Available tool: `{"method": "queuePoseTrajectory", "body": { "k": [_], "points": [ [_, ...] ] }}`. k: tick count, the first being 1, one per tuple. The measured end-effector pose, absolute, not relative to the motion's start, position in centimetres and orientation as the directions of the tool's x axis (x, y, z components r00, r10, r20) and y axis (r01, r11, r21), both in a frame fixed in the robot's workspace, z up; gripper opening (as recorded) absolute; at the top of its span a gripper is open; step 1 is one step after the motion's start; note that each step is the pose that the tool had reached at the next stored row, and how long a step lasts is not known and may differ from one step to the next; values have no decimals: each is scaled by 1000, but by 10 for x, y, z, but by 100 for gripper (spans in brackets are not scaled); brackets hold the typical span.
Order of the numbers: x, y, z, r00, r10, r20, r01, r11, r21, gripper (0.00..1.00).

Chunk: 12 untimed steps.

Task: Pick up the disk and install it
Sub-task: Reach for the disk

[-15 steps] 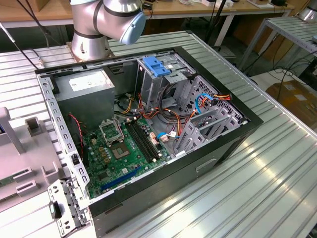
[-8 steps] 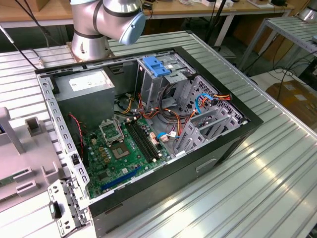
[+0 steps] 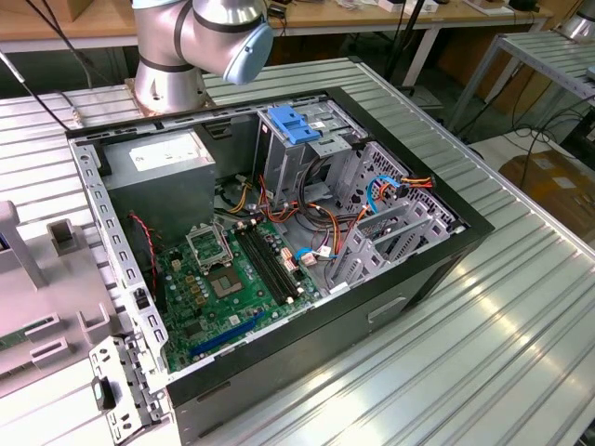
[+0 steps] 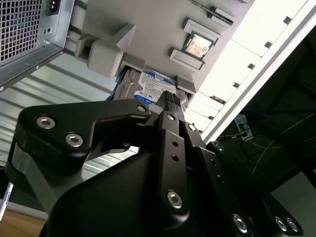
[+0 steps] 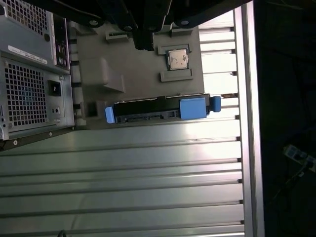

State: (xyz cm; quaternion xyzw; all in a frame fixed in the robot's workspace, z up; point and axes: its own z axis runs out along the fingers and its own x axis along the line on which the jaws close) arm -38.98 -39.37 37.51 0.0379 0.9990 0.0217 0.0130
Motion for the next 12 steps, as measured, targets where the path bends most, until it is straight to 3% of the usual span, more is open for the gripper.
{"method": "queuePoseTrajectory", "body": {
  "k": [5,10,12],
  "points": [
    [-390,-390,370,-997,76,-25,75,997,32,11],
    [-390,-390,370,-997,73,-30,73,997,-25,11],
    [-390,-390,370,-997,73,-30,73,997,-26,11]
  ]
}}
